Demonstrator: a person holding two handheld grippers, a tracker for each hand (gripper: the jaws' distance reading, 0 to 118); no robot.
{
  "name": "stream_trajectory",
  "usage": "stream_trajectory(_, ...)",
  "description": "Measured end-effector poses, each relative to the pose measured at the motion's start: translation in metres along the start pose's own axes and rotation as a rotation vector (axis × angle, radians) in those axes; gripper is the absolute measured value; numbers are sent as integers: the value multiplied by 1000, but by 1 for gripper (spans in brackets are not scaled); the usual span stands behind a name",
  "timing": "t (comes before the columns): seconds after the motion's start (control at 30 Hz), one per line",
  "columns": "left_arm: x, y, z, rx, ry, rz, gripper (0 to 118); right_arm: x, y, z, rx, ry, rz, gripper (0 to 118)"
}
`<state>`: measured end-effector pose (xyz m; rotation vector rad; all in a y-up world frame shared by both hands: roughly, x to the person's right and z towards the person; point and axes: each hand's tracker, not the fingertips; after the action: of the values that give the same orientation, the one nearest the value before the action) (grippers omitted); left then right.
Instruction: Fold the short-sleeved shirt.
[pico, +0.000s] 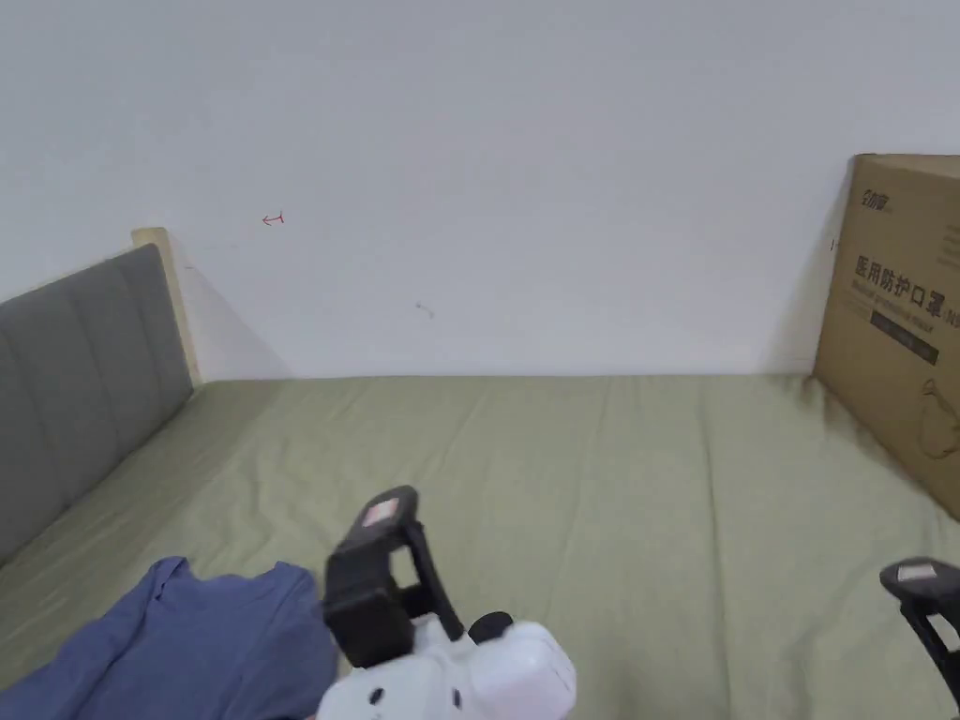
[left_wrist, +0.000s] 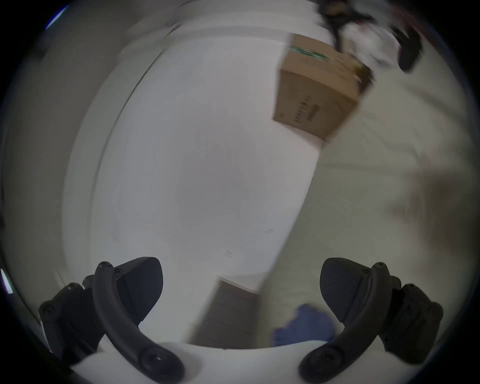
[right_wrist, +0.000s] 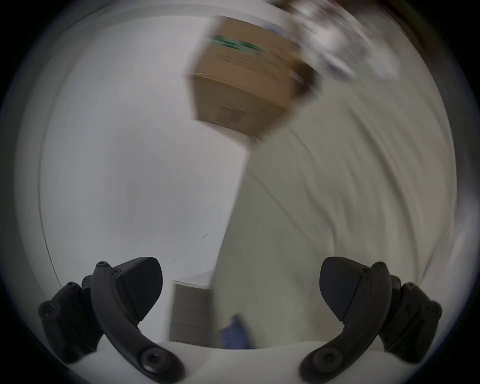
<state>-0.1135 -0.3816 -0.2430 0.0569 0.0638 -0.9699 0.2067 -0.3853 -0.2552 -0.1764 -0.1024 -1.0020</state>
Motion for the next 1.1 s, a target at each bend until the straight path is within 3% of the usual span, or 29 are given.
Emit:
stream_trajectory(0.07,-24,-1,-6,-47,-54,395,118,-35,-4,15,157,45,475,118)
stream_trajectory(0.13,-44,-12,-6,-29,-105,834,118,-58,-24,23,317,99,857,118)
stream_trajectory(0.17,-50,-20,-5,-5,-100,988,118,-60,-35,26,374,78,1006,118)
stream_trajectory(0.23,-50,-30,-1,47,16,1044,118,-59,-53,25,416,53,1180,118)
stream_trajectory(0.3,-47,-32,4,32,104,991,118,-53,-67,25,382,36,1210,118)
stream_trajectory(0.47,-41,-29,14,66,126,906,118,-40,-77,25,236,77,1098,118)
stream_trajectory(1.1,-44,-30,11,14,17,862,118,-43,-65,28,250,63,1046,118)
